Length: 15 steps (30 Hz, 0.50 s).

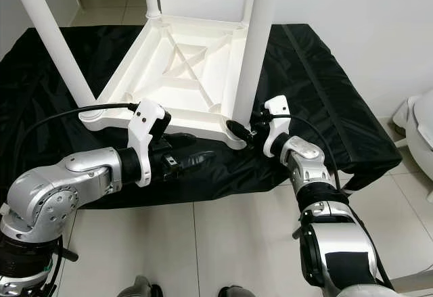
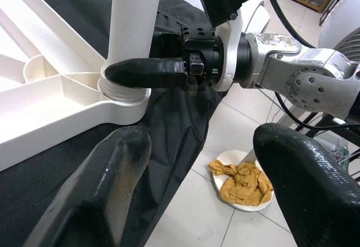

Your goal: Building children table

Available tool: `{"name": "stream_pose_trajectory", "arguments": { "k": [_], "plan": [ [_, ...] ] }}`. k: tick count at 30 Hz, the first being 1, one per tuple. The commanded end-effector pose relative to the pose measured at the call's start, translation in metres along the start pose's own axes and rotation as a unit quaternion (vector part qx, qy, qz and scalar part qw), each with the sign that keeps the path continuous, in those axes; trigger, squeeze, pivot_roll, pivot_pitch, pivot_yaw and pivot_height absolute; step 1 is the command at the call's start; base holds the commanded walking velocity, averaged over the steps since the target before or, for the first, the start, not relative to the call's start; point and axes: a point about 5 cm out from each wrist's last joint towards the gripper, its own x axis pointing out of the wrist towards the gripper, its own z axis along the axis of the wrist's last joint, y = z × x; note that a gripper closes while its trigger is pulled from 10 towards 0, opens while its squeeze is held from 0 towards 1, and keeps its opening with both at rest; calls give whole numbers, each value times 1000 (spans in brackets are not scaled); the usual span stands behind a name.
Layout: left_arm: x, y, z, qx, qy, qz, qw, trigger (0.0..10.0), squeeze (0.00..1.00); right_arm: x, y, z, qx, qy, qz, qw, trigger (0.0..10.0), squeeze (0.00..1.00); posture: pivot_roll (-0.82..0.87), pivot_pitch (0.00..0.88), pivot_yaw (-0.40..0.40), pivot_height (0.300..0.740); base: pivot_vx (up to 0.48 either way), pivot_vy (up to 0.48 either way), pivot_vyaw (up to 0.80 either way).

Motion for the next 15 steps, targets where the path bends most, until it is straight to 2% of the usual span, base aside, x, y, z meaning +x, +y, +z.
{"name": "stream_pose_trajectory", "arguments": {
  "k": [1,3,6,10,11,15],
  "plan": [
    [-2,-3,1,3,2,-6,1000,10000,0,-2,5,-11,14,11,11,1000,0,0,-11,95,29,740,0,0,0],
    [-2,-3,1,2,2,-7,1000,10000,0,-2,5,-12,21,8,-4,1000,0,0,-12,98,28,740,0,0,0],
    [-2,-4,-1,0,3,-8,1000,10000,0,-1,7,-16,38,-1,-62,997,0,0,-14,104,22,740,0,0,0],
    [-2,-4,-1,-1,3,-8,1000,10000,0,2,12,-16,51,-18,-95,994,0,0,-20,104,24,740,0,0,0],
    [-1,-5,-2,-2,5,-11,1000,10000,0,6,21,-16,68,-30,-136,988,0,0,-23,105,26,740,0,0,0],
    [-1,-5,-2,-2,5,-12,1000,10000,0,8,25,-17,74,-34,-148,986,0,0,-24,107,25,740,0,0,0]
  ]
}}
